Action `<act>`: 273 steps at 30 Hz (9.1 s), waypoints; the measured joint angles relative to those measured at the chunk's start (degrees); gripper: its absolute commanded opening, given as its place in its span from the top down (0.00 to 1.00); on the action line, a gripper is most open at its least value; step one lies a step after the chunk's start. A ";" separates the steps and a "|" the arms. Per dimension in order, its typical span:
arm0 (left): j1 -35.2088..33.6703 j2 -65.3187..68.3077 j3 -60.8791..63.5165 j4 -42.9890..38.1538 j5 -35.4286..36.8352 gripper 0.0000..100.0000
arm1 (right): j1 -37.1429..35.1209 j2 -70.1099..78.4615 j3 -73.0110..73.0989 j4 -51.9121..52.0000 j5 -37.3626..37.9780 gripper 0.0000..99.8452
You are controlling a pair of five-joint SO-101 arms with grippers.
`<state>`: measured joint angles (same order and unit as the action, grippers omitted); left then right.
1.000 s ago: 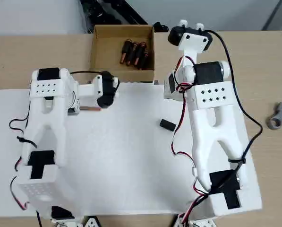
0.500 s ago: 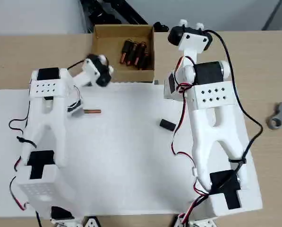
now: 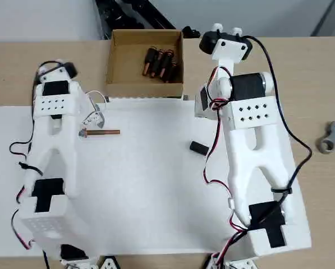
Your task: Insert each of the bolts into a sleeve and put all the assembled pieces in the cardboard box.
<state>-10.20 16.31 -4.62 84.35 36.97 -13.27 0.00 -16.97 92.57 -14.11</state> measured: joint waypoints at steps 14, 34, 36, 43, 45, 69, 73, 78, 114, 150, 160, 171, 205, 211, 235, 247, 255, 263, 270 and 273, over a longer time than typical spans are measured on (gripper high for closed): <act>-0.35 3.69 0.00 -2.29 19.87 0.81 | 0.00 0.00 0.00 0.00 0.00 0.98; -0.97 14.42 -2.11 -2.99 21.80 0.96 | 0.09 0.00 0.00 0.00 0.00 0.99; -0.88 14.42 -2.46 -3.08 20.75 1.00 | 0.00 0.00 0.00 0.00 0.00 0.99; -0.88 17.14 -9.32 1.41 14.33 0.99 | 0.00 0.00 0.00 0.00 0.00 0.99; -1.05 17.49 -11.87 5.10 12.57 0.99 | 0.00 0.00 0.00 0.00 0.00 0.99; -1.14 -13.01 -22.68 15.03 -23.74 0.99 | -4.22 -0.35 13.54 2.11 24.00 0.98; -1.14 -23.12 -16.88 15.21 -27.60 0.99 | -4.57 -0.35 13.80 2.11 31.03 0.98; -1.14 -35.69 -7.47 15.38 -31.21 0.99 | -4.66 -0.35 13.80 2.11 36.84 0.98; -1.14 -66.99 3.43 15.56 -35.43 0.99 | -4.31 9.14 13.80 -6.15 52.22 0.97; -1.14 -67.25 5.10 15.56 -35.43 0.99 | -3.96 9.41 26.11 -16.09 52.22 0.81; -1.14 -67.25 5.10 15.56 -35.43 0.99 | -3.96 9.41 30.42 -22.59 52.22 0.81; -1.14 -67.25 5.10 15.56 -35.43 0.99 | -3.96 9.41 30.42 -22.77 52.22 0.81; -1.14 -67.25 5.10 15.56 -35.43 0.99 | -3.52 9.32 31.56 -23.12 52.22 1.00; -1.14 -67.25 5.10 15.56 -35.43 0.99 | -3.69 9.41 28.66 -20.04 52.04 1.00; -1.14 -67.25 5.10 15.56 -35.43 0.99 | -3.87 -26.99 2.55 -5.27 40.35 1.00; -1.14 -67.25 5.10 15.56 -35.43 0.99 | -3.96 -44.48 7.21 -2.55 29.98 1.00; -1.14 -67.25 5.10 15.56 -35.43 0.99 | -3.69 -53.54 13.89 -7.74 7.21 1.00; -1.14 -67.25 5.10 15.56 -35.43 0.99 | -7.74 -67.43 25.49 -16.79 6.24 1.00; 0.18 -67.25 5.10 13.19 -35.43 0.99 | -12.66 -81.32 50.37 -31.38 6.59 1.00; 4.22 -67.25 5.10 9.76 -35.25 0.99 | -16.18 -88.18 64.79 -41.76 6.95 1.00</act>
<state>-5.98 -50.95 0.48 94.11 1.71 -29.45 -88.18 47.82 50.81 -7.16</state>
